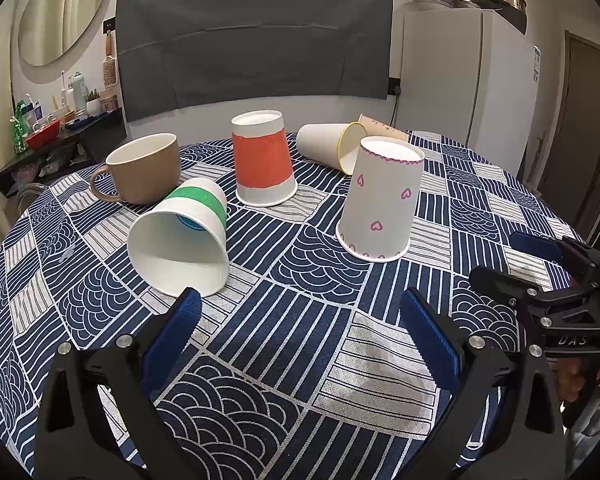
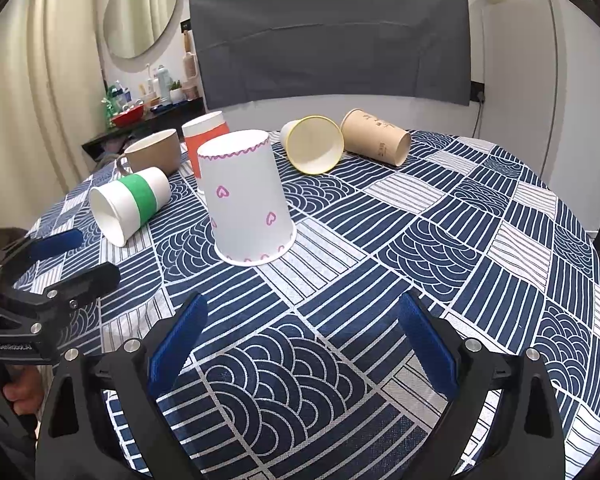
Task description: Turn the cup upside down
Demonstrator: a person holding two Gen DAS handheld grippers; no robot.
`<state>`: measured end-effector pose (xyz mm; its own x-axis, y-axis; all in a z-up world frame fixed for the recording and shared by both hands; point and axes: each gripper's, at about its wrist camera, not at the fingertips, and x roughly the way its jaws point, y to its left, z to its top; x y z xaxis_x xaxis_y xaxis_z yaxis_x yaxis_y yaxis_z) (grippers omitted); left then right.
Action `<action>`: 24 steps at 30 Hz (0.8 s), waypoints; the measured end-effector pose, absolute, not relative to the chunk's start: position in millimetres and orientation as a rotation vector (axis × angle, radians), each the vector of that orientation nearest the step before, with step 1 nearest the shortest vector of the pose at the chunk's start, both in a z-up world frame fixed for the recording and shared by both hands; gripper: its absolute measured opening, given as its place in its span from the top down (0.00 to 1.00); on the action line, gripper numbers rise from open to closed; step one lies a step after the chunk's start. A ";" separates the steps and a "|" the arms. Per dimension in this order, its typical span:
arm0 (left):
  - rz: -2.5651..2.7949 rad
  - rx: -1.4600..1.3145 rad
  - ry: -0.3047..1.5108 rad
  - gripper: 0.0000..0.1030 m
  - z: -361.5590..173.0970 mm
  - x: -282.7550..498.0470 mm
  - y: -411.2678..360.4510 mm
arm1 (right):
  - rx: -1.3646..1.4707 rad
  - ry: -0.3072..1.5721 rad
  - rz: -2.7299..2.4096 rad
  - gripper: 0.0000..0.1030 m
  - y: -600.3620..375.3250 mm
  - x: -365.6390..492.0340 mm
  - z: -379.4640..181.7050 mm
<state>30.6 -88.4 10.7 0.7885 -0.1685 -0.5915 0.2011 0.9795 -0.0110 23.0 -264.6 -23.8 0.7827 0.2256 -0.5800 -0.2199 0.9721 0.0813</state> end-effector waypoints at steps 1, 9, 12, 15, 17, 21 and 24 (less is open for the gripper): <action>-0.199 0.052 0.632 0.06 10.7 30.7 -88.0 | 0.010 0.628 0.241 0.11 -264.7 23.1 -23.9; -0.210 0.047 0.643 0.06 9.7 32.3 -87.2 | 0.016 0.637 0.246 0.11 -265.4 24.4 -24.6; -0.212 0.040 0.646 0.06 9.4 33.1 -86.3 | 0.017 0.639 0.246 0.11 -265.4 25.1 -24.7; -0.213 0.036 0.648 0.06 9.3 33.7 -85.4 | 0.018 0.639 0.249 0.11 -265.4 25.1 -24.9; -0.212 0.037 0.646 0.06 9.5 33.5 -85.8 | 0.020 0.640 0.252 0.11 -265.8 25.5 -24.9; -0.214 0.034 0.649 0.06 9.4 33.5 -85.4 | 0.020 0.639 0.254 0.11 -265.8 25.2 -25.0; -0.211 0.032 0.651 0.06 9.5 33.6 -85.3 | 0.019 0.638 0.254 0.11 -265.6 25.3 -25.0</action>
<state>33.6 -85.3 9.5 0.7749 -0.1851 -0.6043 0.2053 0.9780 -0.0362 25.3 -265.6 -25.0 0.7735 0.2400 -0.5865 -0.2283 0.9689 0.0955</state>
